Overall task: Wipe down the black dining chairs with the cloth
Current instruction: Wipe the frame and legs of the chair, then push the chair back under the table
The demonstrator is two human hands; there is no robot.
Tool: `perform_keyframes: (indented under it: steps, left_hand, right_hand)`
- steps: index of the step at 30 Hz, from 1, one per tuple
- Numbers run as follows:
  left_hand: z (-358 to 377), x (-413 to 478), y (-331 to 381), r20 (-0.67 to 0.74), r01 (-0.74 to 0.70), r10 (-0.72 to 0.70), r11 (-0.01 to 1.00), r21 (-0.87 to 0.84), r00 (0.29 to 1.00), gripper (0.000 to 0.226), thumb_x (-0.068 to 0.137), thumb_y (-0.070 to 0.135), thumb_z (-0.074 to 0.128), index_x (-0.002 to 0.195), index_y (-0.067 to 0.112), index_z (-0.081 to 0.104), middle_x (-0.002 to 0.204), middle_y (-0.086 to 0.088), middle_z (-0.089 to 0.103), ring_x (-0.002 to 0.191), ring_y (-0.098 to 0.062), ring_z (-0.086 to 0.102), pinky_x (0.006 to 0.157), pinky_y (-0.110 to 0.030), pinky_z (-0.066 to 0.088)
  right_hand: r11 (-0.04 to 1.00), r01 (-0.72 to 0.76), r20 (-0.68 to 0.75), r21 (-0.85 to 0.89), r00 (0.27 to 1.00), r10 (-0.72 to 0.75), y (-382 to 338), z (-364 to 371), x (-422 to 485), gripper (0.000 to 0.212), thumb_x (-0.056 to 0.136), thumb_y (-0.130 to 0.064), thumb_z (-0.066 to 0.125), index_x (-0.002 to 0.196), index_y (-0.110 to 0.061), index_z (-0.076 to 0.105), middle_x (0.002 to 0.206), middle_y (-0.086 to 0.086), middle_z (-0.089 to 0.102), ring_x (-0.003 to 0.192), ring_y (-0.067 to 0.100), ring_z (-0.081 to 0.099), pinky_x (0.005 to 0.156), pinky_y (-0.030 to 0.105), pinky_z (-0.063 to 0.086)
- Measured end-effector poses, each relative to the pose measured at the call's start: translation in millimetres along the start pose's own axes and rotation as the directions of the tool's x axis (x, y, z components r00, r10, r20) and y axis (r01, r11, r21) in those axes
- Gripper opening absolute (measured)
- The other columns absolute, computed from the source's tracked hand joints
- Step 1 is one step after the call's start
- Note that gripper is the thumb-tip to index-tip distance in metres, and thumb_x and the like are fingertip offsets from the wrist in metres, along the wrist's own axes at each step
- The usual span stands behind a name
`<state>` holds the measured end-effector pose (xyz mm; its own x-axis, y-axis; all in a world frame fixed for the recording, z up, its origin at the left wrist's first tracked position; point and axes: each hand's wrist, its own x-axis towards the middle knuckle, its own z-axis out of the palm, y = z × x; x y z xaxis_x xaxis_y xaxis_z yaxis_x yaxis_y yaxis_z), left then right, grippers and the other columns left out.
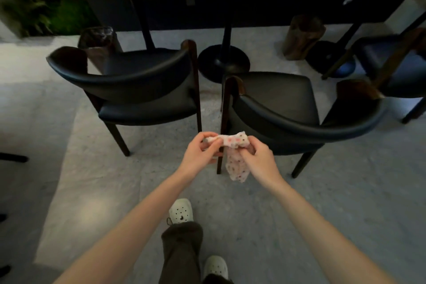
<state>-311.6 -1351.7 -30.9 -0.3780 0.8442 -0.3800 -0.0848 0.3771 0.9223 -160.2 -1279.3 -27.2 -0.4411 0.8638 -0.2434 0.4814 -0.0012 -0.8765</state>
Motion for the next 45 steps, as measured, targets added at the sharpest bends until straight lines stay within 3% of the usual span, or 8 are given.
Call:
perform_keyframes:
  steps: [7,12,15,19,22,25,32,45]
  left_hand:
    - [28,-42,62,-0.074,-0.09,0.1,0.988,0.128,0.992,0.036,0.095,0.036,0.057,0.129,0.031,0.05,0.123,0.006,0.056,0.106,-0.004,0.055,0.09,-0.024,0.048]
    - [45,-24,85,-0.051,-0.128,0.152,0.939,0.32,0.987,0.049,0.096,0.039,0.053,0.142,0.025,0.043,0.144,-0.001,0.044,0.124,-0.011,0.047,0.106,-0.032,0.04]
    - [55,-2,96,0.008,-0.199,0.217,0.877,0.438,0.976,0.047,0.097,0.04,0.051,0.141,0.025,0.044,0.142,-0.002,0.046,0.132,-0.017,0.042,0.11,-0.034,0.036]
    - [77,40,111,0.111,-0.301,0.292,0.763,0.572,0.95,0.042,0.099,0.036,0.049,0.139,0.022,0.047,0.133,0.003,0.053,0.124,-0.012,0.048,0.097,-0.02,0.034]
    - [95,82,106,0.187,-0.355,0.312,0.662,0.66,0.931,0.042,0.099,0.039,0.047,0.137,0.024,0.05,0.131,0.003,0.056,0.12,-0.012,0.051,0.097,-0.025,0.04]
    - [107,125,92,0.105,-0.24,0.241,0.645,0.726,0.965,0.044,0.098,0.042,0.047,0.139,0.026,0.047,0.14,-0.001,0.049,0.131,-0.02,0.042,0.107,-0.039,0.038]
    - [111,191,78,-0.083,0.111,-0.074,0.683,0.722,0.994,0.068,0.096,0.043,0.051,0.152,0.03,0.017,0.159,-0.011,0.009,0.144,-0.037,0.013,0.111,-0.054,0.029]
    - [130,279,82,-0.373,0.449,-0.254,0.573,0.685,0.893,0.082,0.092,0.04,0.059,0.154,0.025,0.008,0.142,-0.02,0.04,0.123,-0.042,0.047,0.095,-0.052,0.043]
  right_hand:
    - [0.988,-0.021,-0.266,-0.153,0.964,-0.021,-15,-102,-60,0.014,0.096,-0.006,0.043,0.098,-0.011,0.055,0.102,0.011,0.054,0.095,0.023,0.054,0.075,0.028,0.038]
    - [0.968,-0.094,-0.391,-0.234,0.92,-0.005,-10,-176,-69,0.033,0.099,-0.026,0.041,0.122,-0.016,0.062,0.113,0.01,0.039,0.11,0.024,0.044,0.102,0.033,0.035]
    - [0.933,-0.131,-0.404,-0.336,0.914,-0.017,-7,-208,-56,0.032,0.101,-0.033,0.043,0.125,-0.029,0.063,0.121,0.006,0.04,0.119,0.026,0.038,0.105,0.041,0.037]
    - [0.819,-0.168,-0.334,-0.549,0.942,-0.03,-1,-230,-20,0.034,0.099,-0.041,0.043,0.124,-0.032,0.063,0.123,0.003,0.047,0.113,0.025,0.037,0.092,0.03,0.03]
    - [0.736,-0.181,-0.312,-0.652,0.949,-0.043,10,-236,17,0.029,0.097,-0.041,0.049,0.12,-0.036,0.065,0.122,0.0,0.05,0.11,0.026,0.04,0.096,0.036,0.036]
    - [0.698,-0.262,-0.364,-0.667,0.931,0.002,29,-247,59,0.029,0.096,-0.043,0.049,0.119,-0.035,0.066,0.124,0.0,0.051,0.11,0.026,0.041,0.097,0.039,0.039]
    - [0.603,-0.448,-0.434,-0.66,0.883,0.181,61,-285,136,0.042,0.098,-0.042,0.047,0.138,-0.029,0.05,0.14,0.008,0.039,0.123,0.031,0.035,0.104,0.043,0.034]
    - [0.459,-0.516,-0.366,-0.723,0.85,0.378,106,-345,268,0.071,0.094,-0.044,0.052,0.153,-0.025,0.016,0.146,0.02,0.031,0.127,0.036,0.03,0.102,0.041,0.033]
